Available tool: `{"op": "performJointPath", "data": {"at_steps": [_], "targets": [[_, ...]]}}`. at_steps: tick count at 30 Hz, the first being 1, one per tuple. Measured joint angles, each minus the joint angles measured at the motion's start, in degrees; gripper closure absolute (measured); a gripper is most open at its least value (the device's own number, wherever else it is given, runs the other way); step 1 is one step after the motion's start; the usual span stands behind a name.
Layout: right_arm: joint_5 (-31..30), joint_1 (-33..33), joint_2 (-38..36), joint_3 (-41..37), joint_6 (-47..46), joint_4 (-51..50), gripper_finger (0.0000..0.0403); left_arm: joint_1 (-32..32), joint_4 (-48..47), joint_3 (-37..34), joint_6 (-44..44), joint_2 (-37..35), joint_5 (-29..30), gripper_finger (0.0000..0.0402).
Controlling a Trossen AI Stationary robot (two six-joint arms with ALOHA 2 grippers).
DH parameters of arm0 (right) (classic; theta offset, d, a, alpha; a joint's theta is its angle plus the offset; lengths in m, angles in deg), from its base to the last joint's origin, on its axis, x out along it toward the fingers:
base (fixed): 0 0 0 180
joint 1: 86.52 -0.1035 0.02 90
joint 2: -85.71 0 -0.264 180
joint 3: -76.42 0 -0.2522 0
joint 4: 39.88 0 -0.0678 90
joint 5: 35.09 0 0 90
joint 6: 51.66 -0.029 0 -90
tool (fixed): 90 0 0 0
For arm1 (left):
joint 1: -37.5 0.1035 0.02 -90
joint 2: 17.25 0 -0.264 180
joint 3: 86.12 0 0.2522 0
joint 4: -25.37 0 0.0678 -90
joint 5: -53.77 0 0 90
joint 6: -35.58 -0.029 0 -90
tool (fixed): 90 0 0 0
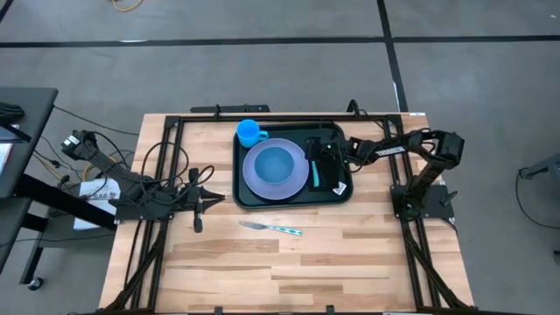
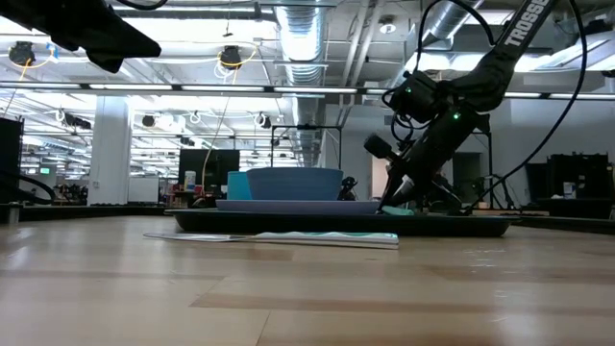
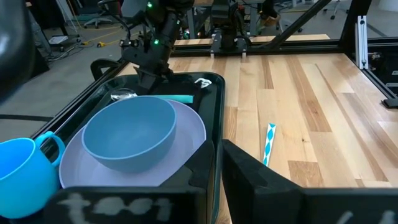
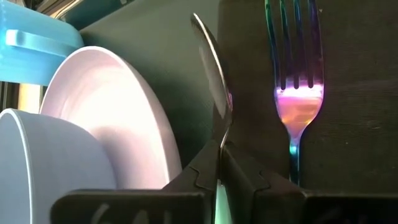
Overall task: Set up tray
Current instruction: Put the blue spoon on the black napkin, then put the white/blue patterned knife on the black napkin
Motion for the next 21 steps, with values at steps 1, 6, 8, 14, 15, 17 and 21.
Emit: {"op": "performJointPath", "data": {"at_steps": [1,6,8,14,15,17,21], "targets": [[0.0,0.0,0.0,0.0,0.0,0.0,0.0386,0.0,0.0,0.0,0.0,0.0,0.0,0.0387],[-0.01,0.0,0.0,0.02,0.0,0.0,0.0384,0.0,0.0,0.0,0.0,0.0,0.0,0.0387],[-0.02,0.0,0.0,0.02,0.0,-0.02,0.0384,0.0,0.0,0.0,0.0,0.0,0.0,0.0387],[-0.07,0.0,-0.02,0.02,0.0,-0.01,0.0383,-0.02,0.02,0.0,0.0,0.0,0.0,0.0387],[-0.18,0.0,-0.02,0.02,0.0,-0.02,0.0383,0.0,0.0,0.0,0.0,0.0,0.0,0.0387],[-0.85,0.0,-0.02,0.02,0.0,-0.04,0.0383,-0.02,0.0,0.0,0.0,0.0,0.0,0.0387],[-1.16,0.0,-0.04,0.03,0.0,-0.19,0.0384,-0.01,0.0,0.0,0.0,0.0,0.0,0.0387]]}}
